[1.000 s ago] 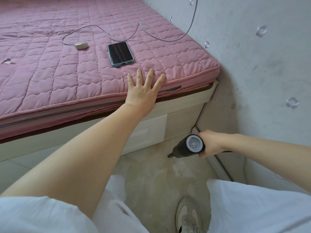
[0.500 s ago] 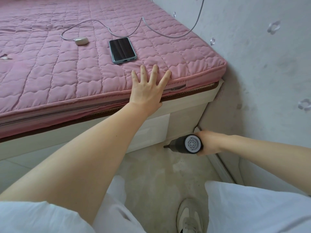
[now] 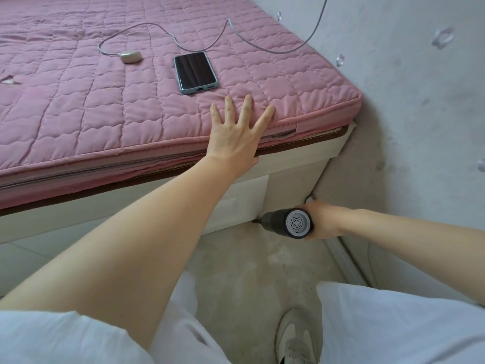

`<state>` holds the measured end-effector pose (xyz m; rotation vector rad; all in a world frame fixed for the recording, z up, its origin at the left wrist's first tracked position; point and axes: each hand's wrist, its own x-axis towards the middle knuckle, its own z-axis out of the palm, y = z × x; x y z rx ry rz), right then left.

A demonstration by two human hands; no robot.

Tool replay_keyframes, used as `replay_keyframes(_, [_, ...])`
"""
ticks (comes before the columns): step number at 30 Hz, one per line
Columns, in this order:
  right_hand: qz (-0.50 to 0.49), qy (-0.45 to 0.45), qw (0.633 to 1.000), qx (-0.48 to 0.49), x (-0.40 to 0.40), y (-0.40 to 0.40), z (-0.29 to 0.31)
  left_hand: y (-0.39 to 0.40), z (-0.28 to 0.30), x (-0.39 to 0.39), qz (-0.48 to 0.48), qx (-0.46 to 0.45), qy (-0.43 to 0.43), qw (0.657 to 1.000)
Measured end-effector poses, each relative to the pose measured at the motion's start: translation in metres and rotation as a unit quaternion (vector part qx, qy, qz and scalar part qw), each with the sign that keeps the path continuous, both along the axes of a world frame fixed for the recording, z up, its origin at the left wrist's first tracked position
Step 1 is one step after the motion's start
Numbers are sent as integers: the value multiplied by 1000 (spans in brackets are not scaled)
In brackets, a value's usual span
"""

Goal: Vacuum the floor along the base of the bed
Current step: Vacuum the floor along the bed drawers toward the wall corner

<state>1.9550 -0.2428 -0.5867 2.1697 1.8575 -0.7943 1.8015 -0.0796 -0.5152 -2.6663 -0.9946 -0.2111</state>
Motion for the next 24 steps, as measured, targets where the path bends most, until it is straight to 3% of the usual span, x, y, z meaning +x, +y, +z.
replay_keyframes(24, [-22, -55, 998, -19, 5, -16, 23, -1, 2, 0, 5, -6, 8, 1000])
